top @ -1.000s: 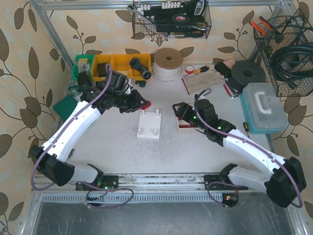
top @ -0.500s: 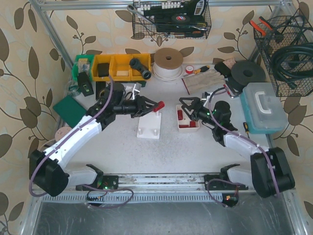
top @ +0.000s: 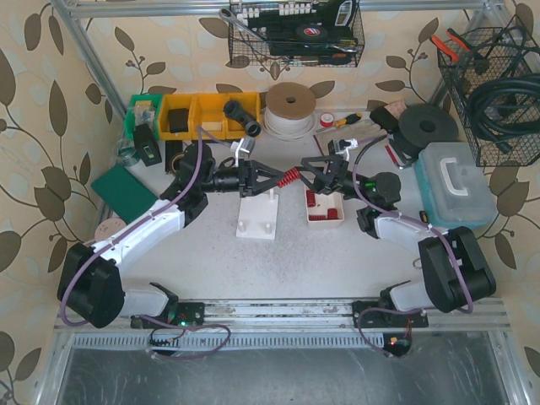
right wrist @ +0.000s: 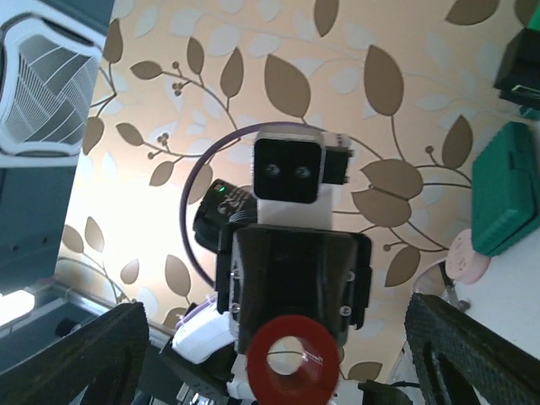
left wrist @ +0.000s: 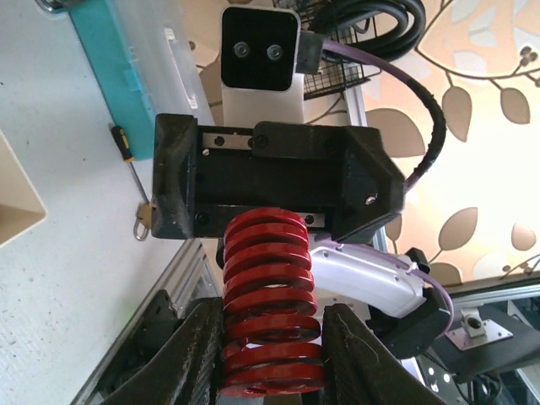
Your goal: Install the large spring
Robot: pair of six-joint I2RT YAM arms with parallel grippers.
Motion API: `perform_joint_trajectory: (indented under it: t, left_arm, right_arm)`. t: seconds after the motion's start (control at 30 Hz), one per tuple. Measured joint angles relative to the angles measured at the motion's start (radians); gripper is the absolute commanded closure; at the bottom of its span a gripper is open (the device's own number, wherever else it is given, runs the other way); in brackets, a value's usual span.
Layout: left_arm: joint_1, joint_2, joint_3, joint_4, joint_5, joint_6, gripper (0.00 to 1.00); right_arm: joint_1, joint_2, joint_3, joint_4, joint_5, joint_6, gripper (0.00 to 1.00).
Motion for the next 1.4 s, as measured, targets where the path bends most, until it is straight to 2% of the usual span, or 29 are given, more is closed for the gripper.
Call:
perform_joint_trajectory:
  t: [0.13, 0.33, 0.73, 1.4]
  left_arm:
    - [0.0, 0.0, -0.003, 0.033, 0.024, -0.018, 1.0]
    - [0.0, 0.0, -0.003, 0.045, 0.042, -0.023, 1.0]
    - [0.0, 0.0, 0.011, 0.011, 0.058, -0.016, 1.0]
    - [0.006, 0.001, 0.038, -0.031, 0.079, 0.014, 1.0]
  right_arm:
    - [0.02, 0.002, 0.026, 0.025, -0.021, 0.017, 0.21]
    - [0.063, 0.011, 0.043, 0.018, -0.061, 0.024, 0.31]
    - [0.067, -0.058, 0.061, -0.157, -0.111, -0.071, 0.47]
    - [0.067, -0.076, 0.062, -0.242, -0.135, -0.121, 0.51]
